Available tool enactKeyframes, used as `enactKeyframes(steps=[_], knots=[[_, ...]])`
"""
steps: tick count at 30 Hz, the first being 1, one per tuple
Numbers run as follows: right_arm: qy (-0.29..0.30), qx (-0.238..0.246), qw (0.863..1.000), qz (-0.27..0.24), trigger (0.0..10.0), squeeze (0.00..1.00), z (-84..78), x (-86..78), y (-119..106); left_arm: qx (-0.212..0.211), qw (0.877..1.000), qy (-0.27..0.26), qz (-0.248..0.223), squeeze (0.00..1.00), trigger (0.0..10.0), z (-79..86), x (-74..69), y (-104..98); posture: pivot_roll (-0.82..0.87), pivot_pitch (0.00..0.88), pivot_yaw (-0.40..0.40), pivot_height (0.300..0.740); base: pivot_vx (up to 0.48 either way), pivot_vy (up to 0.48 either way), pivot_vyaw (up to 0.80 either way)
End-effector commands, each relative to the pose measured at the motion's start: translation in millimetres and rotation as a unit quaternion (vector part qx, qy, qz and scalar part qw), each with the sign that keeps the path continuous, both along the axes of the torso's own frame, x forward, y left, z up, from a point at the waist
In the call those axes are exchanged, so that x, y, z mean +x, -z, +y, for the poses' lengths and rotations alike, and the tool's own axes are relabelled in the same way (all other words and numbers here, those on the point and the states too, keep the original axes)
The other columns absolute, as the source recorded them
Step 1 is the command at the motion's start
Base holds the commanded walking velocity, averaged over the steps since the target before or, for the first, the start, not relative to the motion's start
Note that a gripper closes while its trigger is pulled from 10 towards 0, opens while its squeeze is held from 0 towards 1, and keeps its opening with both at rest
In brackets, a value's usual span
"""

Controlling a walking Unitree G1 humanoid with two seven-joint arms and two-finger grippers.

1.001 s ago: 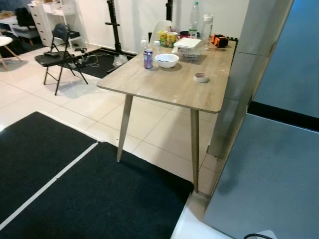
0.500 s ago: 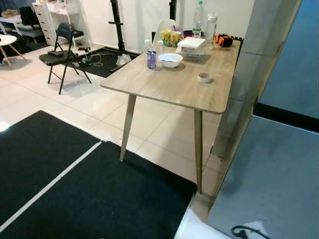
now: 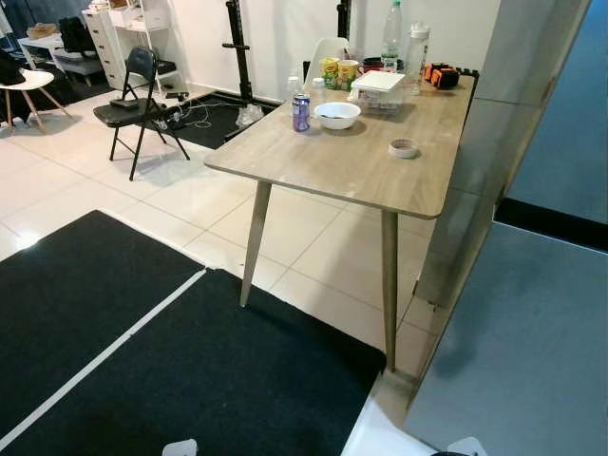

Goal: Restocking fridge

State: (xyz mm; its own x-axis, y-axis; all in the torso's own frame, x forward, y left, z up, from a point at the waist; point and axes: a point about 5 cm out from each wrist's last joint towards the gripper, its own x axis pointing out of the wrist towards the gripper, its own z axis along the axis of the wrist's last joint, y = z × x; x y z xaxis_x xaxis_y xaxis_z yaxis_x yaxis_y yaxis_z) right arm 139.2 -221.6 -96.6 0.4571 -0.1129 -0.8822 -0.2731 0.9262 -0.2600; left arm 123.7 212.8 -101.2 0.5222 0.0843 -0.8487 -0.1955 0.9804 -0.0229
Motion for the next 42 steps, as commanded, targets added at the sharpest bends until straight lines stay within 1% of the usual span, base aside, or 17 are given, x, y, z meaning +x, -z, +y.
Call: enactKeyframes(steps=[1, 3, 7, 13, 17, 19, 20, 22, 27, 33, 39, 42], knots=[[-0.019, 0.0, 1.0, 0.01, 10.0, 0.0, 2.5, -3.7, 1.8, 0.011, 1.0, 0.011, 0.016, 0.0, 10.0, 7.2, -7.8, 1.2, 0.0, 0.0, 0.005, 0.74, 0.0, 0.0, 0.0], [-0.025, 0.001, 1.0, 0.015, 10.0, 0.0, 1.6, -5.3, 2.2, 0.008, 1.0, 0.007, 0.024, 0.0, 10.0, 6.1, -13.9, 3.2, 0.0, 0.0, 0.006, 0.74, 0.0, 0.0, 0.0], [-0.041, -0.001, 0.999, 0.021, 10.0, 0.0, -0.3, -6.4, 2.1, 0.003, 1.0, -0.001, 0.027, 0.0, 10.0, 3.7, -17.8, 4.7, -0.01, 0.0, 0.009, 0.74, 0.0, 0.0, 0.0], [-0.036, 0.003, 0.999, 0.024, 10.0, 0.0, 1.1, -7.5, 2.8, -0.002, 0.999, -0.003, 0.035, 0.0, 10.0, 1.0, -23.0, 6.7, -0.01, 0.0, 0.012, 0.74, 0.0, 0.0, 0.0], [-0.041, 0.005, 0.999, 0.025, 10.0, 0.0, 2.6, -6.5, 2.8, -0.003, 0.999, -0.004, 0.032, 0.0, 10.0, 0.7, -20.2, 6.0, -0.01, 0.0, 0.015, 0.74, 0.0, 0.0, 0.0], [-0.04, 0.004, 0.999, 0.023, 10.0, 0.0, 2.0, -3.8, 1.8, -0.004, 1.0, -0.003, 0.025, 0.0, 10.0, -0.2, -13.9, 4.6, -0.02, 0.0, 0.018, 0.74, 0.0, 0.0, 0.0], [-0.04, 0.004, 0.999, 0.023, 10.0, 0.0, 2.0, -3.8, 1.8, -0.004, 1.0, -0.003, 0.025, 0.0, 10.0, -0.2, -13.9, 4.6, -0.02, 0.0, 0.018, 0.74, 0.0, 0.0, 0.0], [-0.039, 0.003, 0.999, 0.019, 10.0, 0.0, 1.6, -2.1, 1.1, -0.003, 1.0, 0.003, 0.021, 0.0, 10.0, -0.8, -9.7, 3.5, -0.02, 0.0, 0.018, 0.74, 0.0, 0.0, 0.0], [-0.042, 0.007, 0.999, 0.018, 10.0, 0.0, 3.7, -2.4, 1.5, -0.001, 1.0, 0.017, 0.02, 0.0, 10.0, -0.9, -5.5, 2.4, -0.02, 0.0, 0.029, 0.74, 0.0, 0.0, 0.0], [-0.042, 0.005, 0.999, 0.029, 10.0, 0.0, 3.6, -9.7, 4.1, -0.002, 0.999, 0.022, 0.03, 0.0, 10.0, -1.3, -10.5, 4.1, -0.02, 0.0, 0.028, 0.74, 0.0, 0.0, 0.0], [-0.04, 0.007, 0.999, 0.031, 10.0, 0.0, 3.0, -10.5, 4.2, -0.005, 0.999, 0.021, 0.034, 0.0, 10.0, -1.8, -13.9, 5.1, -0.02, 0.0, 0.028, 0.74, 0.0, 0.0, 0.0], [-0.029, 0.02, 0.999, 0.029, 10.0, 0.0, 2.8, -10.4, 4.0, -0.006, 0.999, 0.022, 0.036, 0.0, 10.0, -2.4, -15.0, 5.5, -0.02, 0.0, 0.027, 0.74, 0.0, 0.0, 0.0]])
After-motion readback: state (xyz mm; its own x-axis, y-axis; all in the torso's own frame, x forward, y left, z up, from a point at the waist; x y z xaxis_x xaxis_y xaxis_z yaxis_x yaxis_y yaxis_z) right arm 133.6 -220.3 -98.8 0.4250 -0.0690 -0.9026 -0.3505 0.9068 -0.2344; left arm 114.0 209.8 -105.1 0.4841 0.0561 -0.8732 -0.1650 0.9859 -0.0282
